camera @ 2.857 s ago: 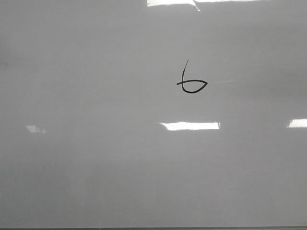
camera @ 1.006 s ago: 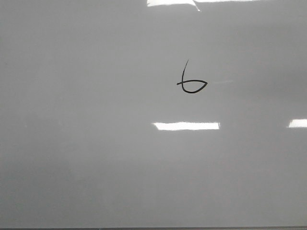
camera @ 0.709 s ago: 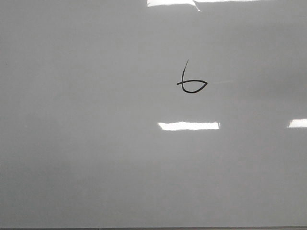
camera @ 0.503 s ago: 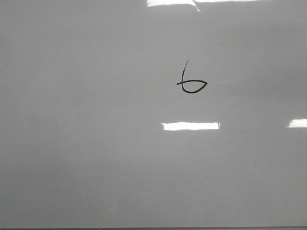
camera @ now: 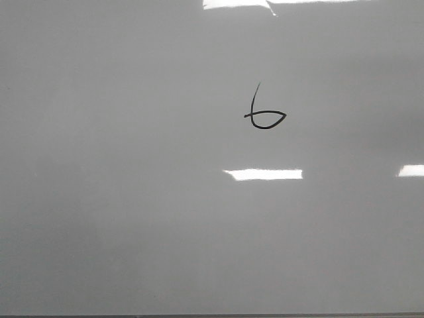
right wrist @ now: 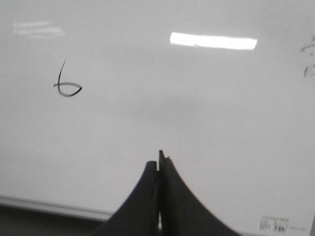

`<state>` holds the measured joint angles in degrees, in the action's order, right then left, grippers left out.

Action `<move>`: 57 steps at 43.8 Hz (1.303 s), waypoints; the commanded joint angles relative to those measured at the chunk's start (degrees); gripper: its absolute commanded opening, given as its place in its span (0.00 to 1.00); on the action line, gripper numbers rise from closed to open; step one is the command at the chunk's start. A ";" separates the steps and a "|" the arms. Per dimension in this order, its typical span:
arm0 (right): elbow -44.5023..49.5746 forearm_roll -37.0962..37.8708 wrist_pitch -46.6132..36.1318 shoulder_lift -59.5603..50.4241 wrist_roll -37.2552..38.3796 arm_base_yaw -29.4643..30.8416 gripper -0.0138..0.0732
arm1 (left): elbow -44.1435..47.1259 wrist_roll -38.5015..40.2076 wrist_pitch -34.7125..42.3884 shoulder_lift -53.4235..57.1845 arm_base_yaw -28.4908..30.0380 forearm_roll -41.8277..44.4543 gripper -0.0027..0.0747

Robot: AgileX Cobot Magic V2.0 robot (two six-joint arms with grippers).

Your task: Write number 6 on whiteboard

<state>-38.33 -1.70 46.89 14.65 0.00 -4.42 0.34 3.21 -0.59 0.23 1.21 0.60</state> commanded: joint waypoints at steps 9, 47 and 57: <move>24.48 0.03 -32.84 -12.54 -0.37 4.01 0.08 | 0.17 -0.04 4.86 0.90 0.17 -0.60 0.01; 39.60 -0.80 -52.48 -16.35 -0.33 4.12 0.08 | 0.17 -0.04 4.86 0.90 0.17 -0.60 0.01; 39.60 -0.80 -52.48 -16.35 -0.33 4.12 0.08 | 0.17 -0.04 4.86 0.90 0.17 -0.60 0.01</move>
